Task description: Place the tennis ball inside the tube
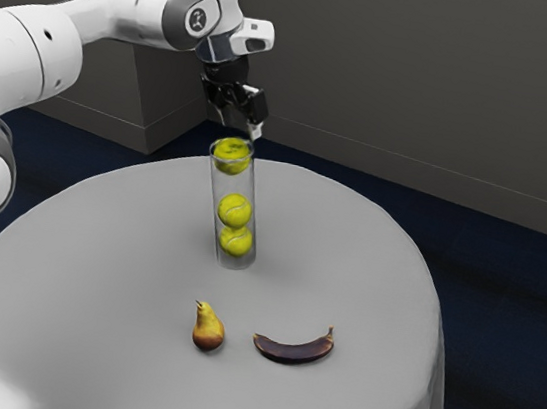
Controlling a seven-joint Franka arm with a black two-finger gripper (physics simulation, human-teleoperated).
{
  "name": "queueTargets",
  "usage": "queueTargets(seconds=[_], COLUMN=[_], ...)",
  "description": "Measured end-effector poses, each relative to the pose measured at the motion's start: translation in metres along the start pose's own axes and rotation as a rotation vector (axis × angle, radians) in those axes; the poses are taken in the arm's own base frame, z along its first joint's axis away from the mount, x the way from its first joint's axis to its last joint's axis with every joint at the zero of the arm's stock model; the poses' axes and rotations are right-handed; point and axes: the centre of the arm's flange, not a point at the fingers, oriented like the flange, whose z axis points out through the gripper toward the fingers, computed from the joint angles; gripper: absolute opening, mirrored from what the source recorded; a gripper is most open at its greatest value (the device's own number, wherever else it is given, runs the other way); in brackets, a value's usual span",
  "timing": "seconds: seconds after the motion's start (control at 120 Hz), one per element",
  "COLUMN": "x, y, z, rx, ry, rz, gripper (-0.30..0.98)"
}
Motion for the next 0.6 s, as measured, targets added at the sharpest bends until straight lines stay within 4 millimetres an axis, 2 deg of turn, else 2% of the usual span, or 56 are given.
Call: queueTargets(seconds=[0.233,0.317,0.383,0.45,0.492,0.533,0.6], x=[0.000,-0.008,-0.033,-0.081,-0.102,-0.113,-0.120], y=[-0.001,-0.006,0.000,0.014,0.021,0.030,0.040], z=[0.000,0.002,-0.015,-0.051,-0.071,-0.084,-0.096], rx=[0.002,0.006,0.013,0.041,0.057,0.065,0.070], ry=[0.008,-0.016,-0.056,-0.078,-0.074,-0.070,-0.068], rz=[0.001,-0.006,-0.011,-0.016,-0.019,-0.017,-0.012], gripper=[0.64,0.66,0.66,0.67,0.67,0.68,0.68])
